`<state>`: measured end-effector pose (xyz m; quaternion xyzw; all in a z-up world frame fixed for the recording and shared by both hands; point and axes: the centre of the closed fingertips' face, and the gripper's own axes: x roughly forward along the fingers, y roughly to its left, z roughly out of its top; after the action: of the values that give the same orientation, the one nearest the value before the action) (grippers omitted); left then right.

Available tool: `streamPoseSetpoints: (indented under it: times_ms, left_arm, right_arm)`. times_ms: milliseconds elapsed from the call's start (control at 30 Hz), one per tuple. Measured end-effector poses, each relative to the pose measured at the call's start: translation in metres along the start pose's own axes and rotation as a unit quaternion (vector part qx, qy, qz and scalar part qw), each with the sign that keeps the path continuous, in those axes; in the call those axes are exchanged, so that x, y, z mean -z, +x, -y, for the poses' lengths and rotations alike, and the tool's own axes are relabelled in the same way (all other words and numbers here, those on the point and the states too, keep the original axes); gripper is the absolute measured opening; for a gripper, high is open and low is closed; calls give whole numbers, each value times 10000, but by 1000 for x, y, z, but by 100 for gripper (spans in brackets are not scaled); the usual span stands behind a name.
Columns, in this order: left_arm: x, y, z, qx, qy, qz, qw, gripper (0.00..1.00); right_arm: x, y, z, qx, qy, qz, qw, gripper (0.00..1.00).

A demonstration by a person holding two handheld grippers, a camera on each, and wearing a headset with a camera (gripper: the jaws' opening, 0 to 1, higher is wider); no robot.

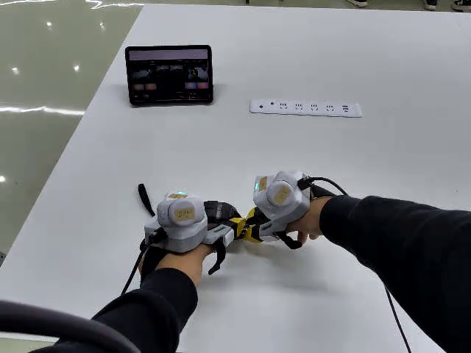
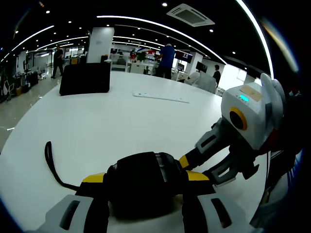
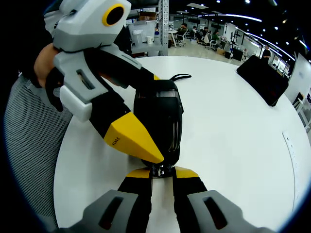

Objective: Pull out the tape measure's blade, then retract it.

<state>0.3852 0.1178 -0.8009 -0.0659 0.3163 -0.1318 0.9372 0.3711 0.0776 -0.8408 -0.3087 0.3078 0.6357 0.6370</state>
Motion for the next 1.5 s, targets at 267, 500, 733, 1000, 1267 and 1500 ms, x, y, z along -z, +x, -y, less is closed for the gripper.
streamPoseSetpoints:
  times_ms: [267, 500, 733, 1000, 1267, 1500]
  left_arm:
    - [0, 0, 0, 28, 1, -8, 10000, 57]
    - [-1, -1, 0, 71, 13, -8, 10000, 58]
    - [1, 0, 1, 235, 183, -165, 9994, 59]
    - [-7, -2, 2, 396, 349, -139, 9985, 74]
    - [-17, -9, -4, 619, 347, -109, 9974, 100]
    - [-31, -26, -4, 1203, 585, 132, 9909, 100]
  right_arm:
    - [0, 0, 0, 5, -20, -12, 10000, 12]
    - [0, 0, 0, 35, -6, -46, 10000, 12]
    - [2, -1, 3, 183, 216, -2, 9996, 13]
    - [5, -6, 1, 225, 338, -31, 9992, 23]
    - [6, -23, 1, 380, 503, 92, 9980, 38]
    - [11, -55, 7, 631, 713, 392, 9947, 51]
